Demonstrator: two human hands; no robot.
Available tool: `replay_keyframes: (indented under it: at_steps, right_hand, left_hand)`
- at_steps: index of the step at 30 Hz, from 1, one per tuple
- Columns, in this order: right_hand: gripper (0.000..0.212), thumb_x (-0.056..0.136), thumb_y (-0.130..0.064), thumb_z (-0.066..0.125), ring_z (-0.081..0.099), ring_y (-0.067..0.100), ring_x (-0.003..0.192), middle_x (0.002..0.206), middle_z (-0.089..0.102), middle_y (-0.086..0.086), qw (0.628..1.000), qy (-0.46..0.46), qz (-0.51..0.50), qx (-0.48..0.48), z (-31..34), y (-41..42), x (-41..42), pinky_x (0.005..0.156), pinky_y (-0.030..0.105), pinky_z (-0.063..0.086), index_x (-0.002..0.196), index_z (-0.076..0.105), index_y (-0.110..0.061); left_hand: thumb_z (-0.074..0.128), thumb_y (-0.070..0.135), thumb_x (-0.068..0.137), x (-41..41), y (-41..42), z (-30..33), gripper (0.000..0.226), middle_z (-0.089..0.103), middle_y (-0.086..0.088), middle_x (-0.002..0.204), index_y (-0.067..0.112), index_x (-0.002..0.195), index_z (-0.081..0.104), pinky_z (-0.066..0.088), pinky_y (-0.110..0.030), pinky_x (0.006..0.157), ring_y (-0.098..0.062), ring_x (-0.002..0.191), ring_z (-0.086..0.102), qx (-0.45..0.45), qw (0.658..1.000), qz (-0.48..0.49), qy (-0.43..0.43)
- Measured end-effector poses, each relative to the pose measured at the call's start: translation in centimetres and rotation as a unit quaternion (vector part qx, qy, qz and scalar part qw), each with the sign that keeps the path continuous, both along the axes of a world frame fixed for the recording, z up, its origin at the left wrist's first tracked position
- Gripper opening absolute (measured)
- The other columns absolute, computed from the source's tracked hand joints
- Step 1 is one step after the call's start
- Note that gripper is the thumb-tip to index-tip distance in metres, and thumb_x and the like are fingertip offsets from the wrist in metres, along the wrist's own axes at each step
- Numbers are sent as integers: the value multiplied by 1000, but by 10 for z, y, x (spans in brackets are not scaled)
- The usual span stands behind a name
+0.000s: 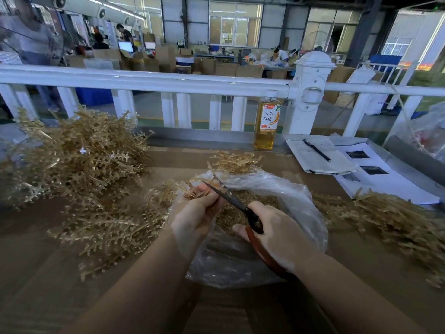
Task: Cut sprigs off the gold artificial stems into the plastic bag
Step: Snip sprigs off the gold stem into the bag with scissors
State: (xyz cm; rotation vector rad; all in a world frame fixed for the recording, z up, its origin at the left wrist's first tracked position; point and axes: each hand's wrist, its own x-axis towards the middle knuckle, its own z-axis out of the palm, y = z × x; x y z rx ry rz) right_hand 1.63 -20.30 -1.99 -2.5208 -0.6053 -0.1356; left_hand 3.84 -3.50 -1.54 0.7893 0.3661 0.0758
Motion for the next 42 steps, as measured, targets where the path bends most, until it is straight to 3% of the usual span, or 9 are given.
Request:
replay_keyframes:
  at_steps: [3, 11, 15, 19, 25, 32, 38, 42]
  right_hand:
    - [34, 87, -61, 51, 51, 10, 81, 84, 53, -7, 1000, 4, 0, 9, 2, 0, 1, 67, 27, 39, 90, 47, -26]
    - [33, 89, -60, 48, 52, 9, 77, 81, 52, -9, 1000, 0, 2, -12, 3, 1, 2, 63, 24, 37, 88, 45, -27]
    - [31, 91, -58, 48, 54, 7, 72, 78, 55, -8, 1000, -14, 2, -8, 2, 1, 1, 58, 18, 36, 89, 45, -27]
    - [30, 91, -59, 48, 52, 2, 67, 73, 53, -11, 999, -25, 2, -25, 1, 1, 2, 53, 14, 32, 87, 44, -30]
    - [31, 89, -61, 48, 51, 2, 60, 65, 52, -11, 998, -46, -2, -44, -4, -1, 3, 52, 14, 34, 86, 44, -31]
    - [36, 89, -63, 46, 58, 13, 72, 78, 58, -6, 993, -77, -14, -85, -9, -4, 4, 66, 27, 48, 95, 49, -27]
    - [40, 88, -67, 43, 54, 12, 74, 80, 52, -8, 989, -104, -20, -107, -12, -5, 4, 63, 23, 38, 99, 48, -28]
    - [43, 88, -66, 42, 54, 12, 82, 86, 54, -6, 989, -109, -24, -95, -12, -3, 3, 68, 22, 40, 106, 48, -28]
  left_hand:
    - [50, -16, 86, -1, 0, 0, 31, 62, -12, 79, 3, 110, 53, 56, -21, 54, -15, 58, 67, -2, 1000, -3, -19]
    - [48, -16, 87, -2, -3, 2, 29, 61, -10, 79, 3, 109, 52, 55, -19, 52, -17, 69, 63, 2, 1000, -6, -18]
    - [50, -18, 85, -2, -4, 3, 21, 58, -10, 75, 3, 83, 53, 56, -20, 54, -18, 71, 60, 3, 1000, -4, -9]
    - [50, -19, 85, -2, -3, 1, 27, 60, -7, 64, 6, 74, 50, 56, -21, 52, -16, 62, 62, 9, 1000, -2, -6]
    - [51, -20, 82, 0, -1, -5, 30, 64, -2, 54, 8, 70, 50, 55, -21, 50, -11, 52, 66, 23, 1000, 3, -7]
    - [54, -21, 80, 2, -1, -9, 32, 62, -4, 54, 9, 68, 50, 55, -20, 50, -11, 48, 65, 48, 999, 12, -2]
    - [55, -19, 80, 2, 2, -11, 32, 64, -2, 53, 9, 66, 51, 54, -20, 47, -12, 50, 66, 81, 997, 0, -16]
    - [54, -20, 81, 3, 0, -11, 33, 64, -3, 58, 10, 65, 54, 52, -20, 48, -12, 52, 65, 105, 994, -5, -33]
